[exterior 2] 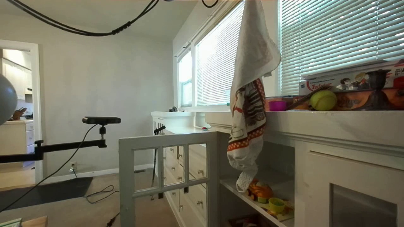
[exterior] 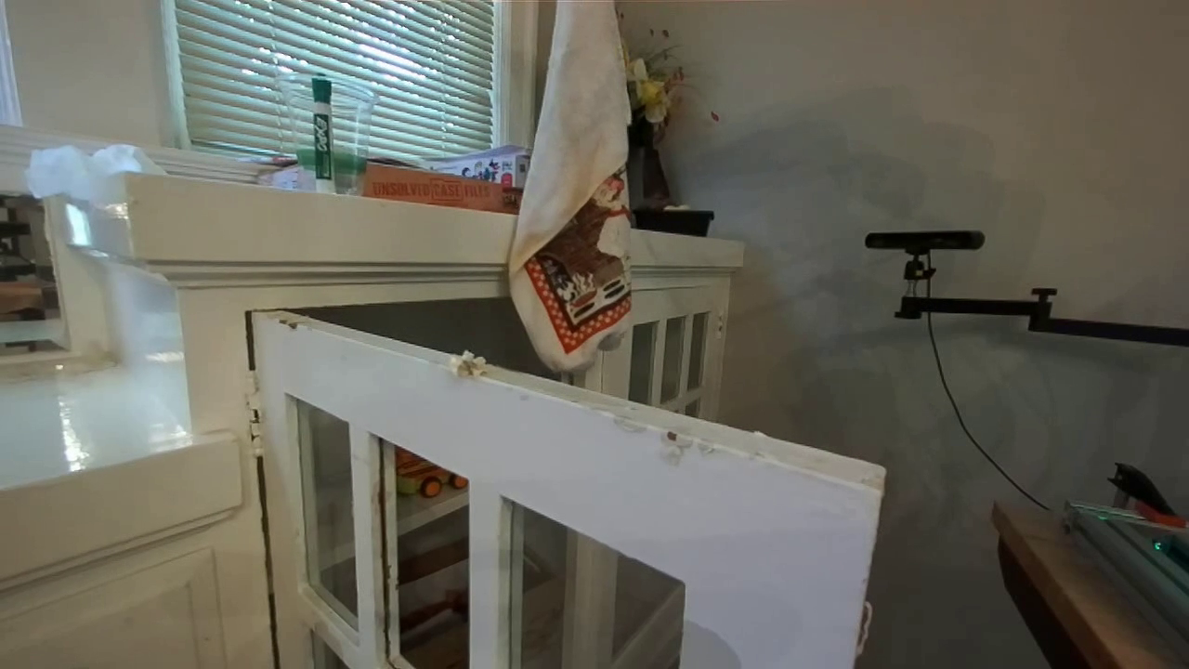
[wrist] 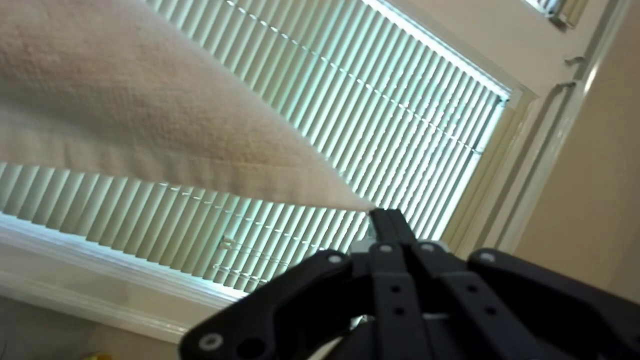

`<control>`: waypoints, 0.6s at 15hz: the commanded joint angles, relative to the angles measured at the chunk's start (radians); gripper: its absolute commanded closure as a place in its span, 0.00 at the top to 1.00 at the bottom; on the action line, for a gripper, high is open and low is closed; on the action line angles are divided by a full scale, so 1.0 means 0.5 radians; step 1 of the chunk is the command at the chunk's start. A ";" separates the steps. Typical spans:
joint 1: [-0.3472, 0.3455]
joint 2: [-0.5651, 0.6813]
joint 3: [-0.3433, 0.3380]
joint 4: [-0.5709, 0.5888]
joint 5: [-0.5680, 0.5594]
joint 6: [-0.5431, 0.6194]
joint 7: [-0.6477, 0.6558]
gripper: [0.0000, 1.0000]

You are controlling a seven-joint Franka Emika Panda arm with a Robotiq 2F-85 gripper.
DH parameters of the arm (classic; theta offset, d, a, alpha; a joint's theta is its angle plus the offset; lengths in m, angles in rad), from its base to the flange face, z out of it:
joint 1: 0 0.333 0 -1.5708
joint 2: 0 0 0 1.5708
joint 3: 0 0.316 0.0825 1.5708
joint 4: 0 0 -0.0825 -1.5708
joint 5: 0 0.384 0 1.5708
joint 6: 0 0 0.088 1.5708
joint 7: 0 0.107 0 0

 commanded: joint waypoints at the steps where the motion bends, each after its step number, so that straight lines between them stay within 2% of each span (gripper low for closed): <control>1: -0.407 0.191 0.274 0.064 0.262 -0.306 -0.300 0.00; 3: -0.656 0.269 0.445 0.096 0.355 -0.468 -0.457 0.00; 4: -0.751 0.285 0.479 0.108 0.173 -0.532 -0.321 0.00; 6: -0.921 0.311 0.596 0.138 0.116 -0.646 -0.326 0.00; 7: -1.129 0.351 0.799 0.159 0.377 -0.708 -0.568 0.00; 9: -1.419 0.384 1.032 0.191 0.414 -0.807 -0.673 0.00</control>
